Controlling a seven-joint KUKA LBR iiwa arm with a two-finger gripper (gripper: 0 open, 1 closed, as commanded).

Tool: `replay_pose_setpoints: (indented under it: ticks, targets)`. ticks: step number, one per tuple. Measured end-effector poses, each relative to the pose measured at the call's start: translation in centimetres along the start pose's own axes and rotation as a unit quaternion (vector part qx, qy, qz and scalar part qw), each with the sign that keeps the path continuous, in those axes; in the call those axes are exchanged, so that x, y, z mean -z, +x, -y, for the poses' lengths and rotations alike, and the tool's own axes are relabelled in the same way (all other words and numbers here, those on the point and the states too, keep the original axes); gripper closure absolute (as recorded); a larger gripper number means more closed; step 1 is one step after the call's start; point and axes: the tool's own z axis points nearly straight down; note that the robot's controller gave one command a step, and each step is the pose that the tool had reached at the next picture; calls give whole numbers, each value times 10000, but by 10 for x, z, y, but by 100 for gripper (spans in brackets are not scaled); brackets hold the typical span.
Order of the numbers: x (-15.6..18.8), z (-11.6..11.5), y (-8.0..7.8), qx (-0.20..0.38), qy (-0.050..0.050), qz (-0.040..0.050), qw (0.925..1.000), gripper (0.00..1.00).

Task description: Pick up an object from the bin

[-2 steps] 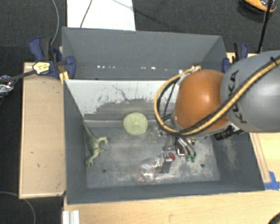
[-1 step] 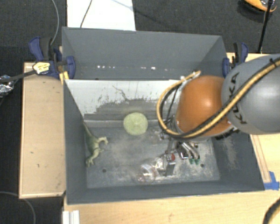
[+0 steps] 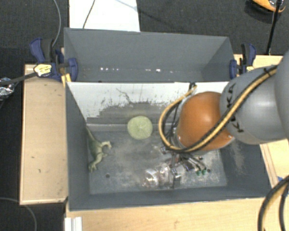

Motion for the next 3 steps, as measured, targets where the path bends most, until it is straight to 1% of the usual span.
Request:
replay_pose_setpoints:
  ticks: [1,2,3]
  targets:
    - [-12,-5,-5,575,-11,24,9983,100]
    - [-12,-5,-4,570,-12,22,9984,100]
    - [-12,5,-22,783,-13,23,9969,100]
